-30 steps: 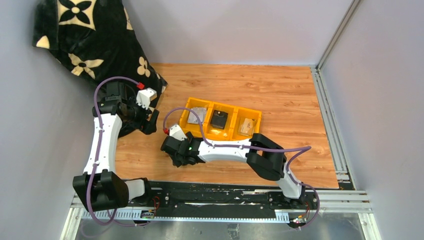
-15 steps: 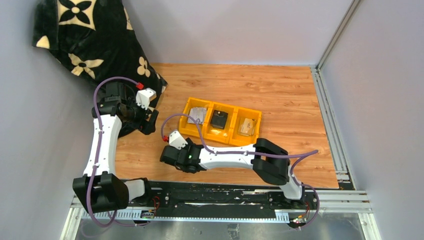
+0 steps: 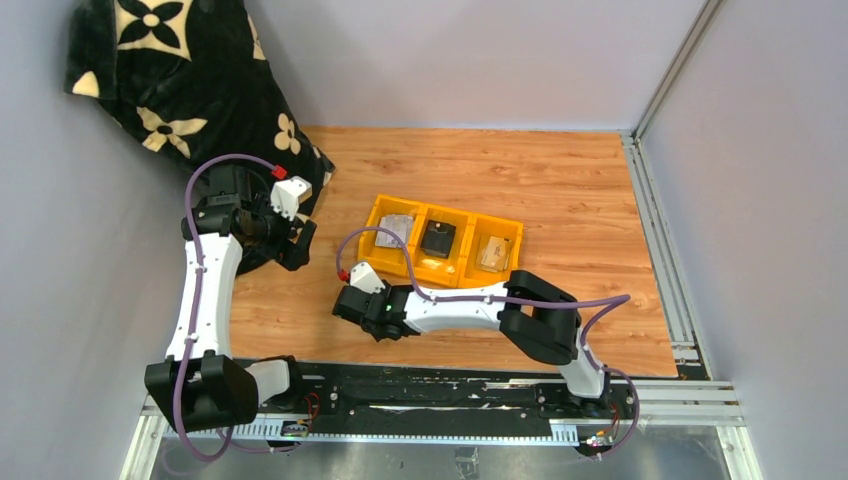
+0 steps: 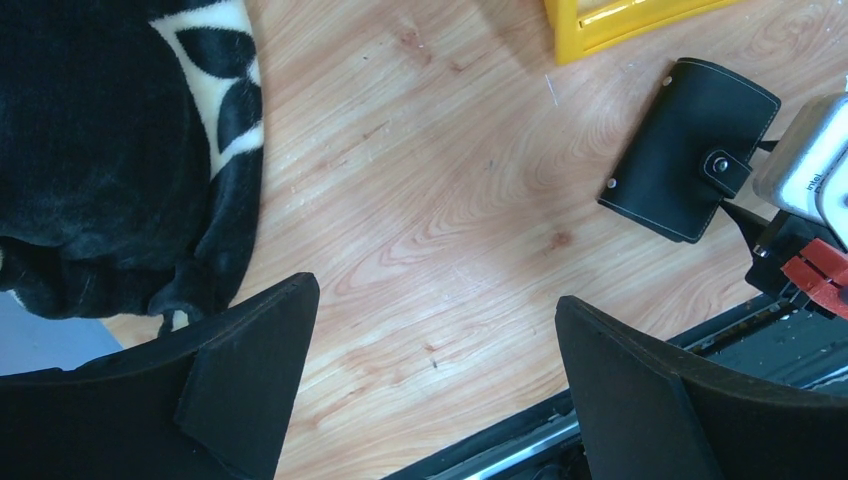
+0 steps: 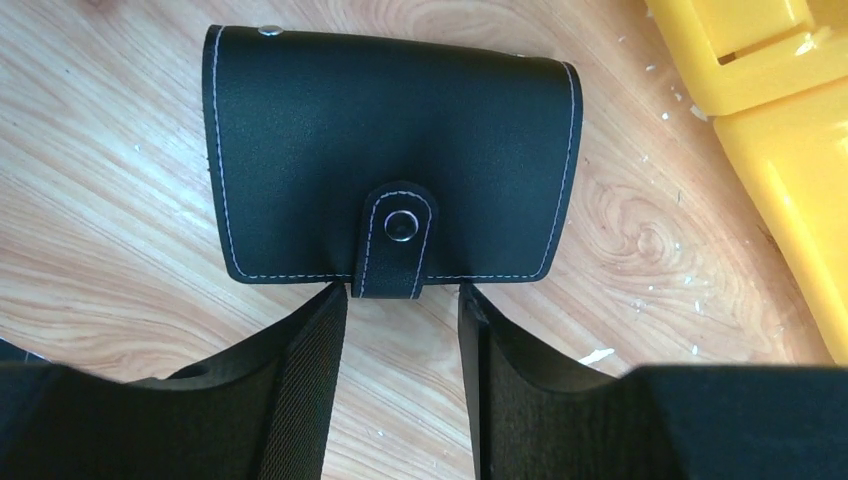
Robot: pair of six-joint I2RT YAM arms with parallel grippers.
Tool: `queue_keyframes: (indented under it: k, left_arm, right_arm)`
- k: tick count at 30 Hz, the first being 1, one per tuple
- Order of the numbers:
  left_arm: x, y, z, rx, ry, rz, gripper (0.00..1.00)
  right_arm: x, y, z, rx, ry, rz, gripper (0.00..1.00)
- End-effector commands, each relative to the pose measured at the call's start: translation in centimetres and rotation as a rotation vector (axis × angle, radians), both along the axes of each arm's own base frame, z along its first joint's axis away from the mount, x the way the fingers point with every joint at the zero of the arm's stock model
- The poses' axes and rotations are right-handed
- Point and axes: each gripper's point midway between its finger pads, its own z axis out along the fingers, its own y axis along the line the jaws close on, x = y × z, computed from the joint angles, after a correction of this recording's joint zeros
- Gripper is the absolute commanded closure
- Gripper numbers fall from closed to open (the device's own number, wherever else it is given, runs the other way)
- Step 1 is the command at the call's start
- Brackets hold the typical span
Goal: Take the credit cards out of the card holder
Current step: Open the card holder at the center of the board.
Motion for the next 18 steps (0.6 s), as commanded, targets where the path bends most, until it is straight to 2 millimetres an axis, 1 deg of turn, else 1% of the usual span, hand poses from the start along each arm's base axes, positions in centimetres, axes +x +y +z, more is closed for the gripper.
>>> queue_keyframes:
  k: [1, 3, 5, 8, 12, 15, 18]
  left_arm:
    - [-0.4, -0.4, 0.0, -0.011, 0.008, -0.012, 0.0]
    - [-0.5, -0.4, 0.0, -0.015, 0.008, -0.013, 0.0]
    - [-0.5, -0.4, -0.1, -0.015, 0.011, -0.014, 0.0]
    - [-0.6, -0.4, -0.2, -0.014, 0.014, -0.014, 0.0]
    - [-0.6, -0.5, 0.0, -0.016, 0.011, -0.018, 0.0]
    - [-0.6, -0.6, 0.2, -0.021, 0.006, -0.022, 0.0]
    - [-0.6, -0.7, 0.4, -0.024, -0.002, -0.022, 0.0]
  right_arm:
    - [0.4, 0.6, 0.8, 0.041, 0.002, 0.003, 0.52]
    - [0.4, 0.6, 0.9, 0.04, 0.0, 0.006, 0.53]
    - [0.6, 0.7, 1.5, 0.046, -0.01, 0.009, 0.53]
    - [0.8, 1.0, 3.1, 0.072, -0.027, 0.017, 0.54]
    - [1.0, 1.3, 5.1, 0.109, -0.048, 0.019, 0.47]
    - [1.3, 1.6, 5.1, 0.11, -0.054, 0.017, 0.44]
    - [1.6, 1.8, 4.3, 0.097, -0.043, 0.009, 0.44]
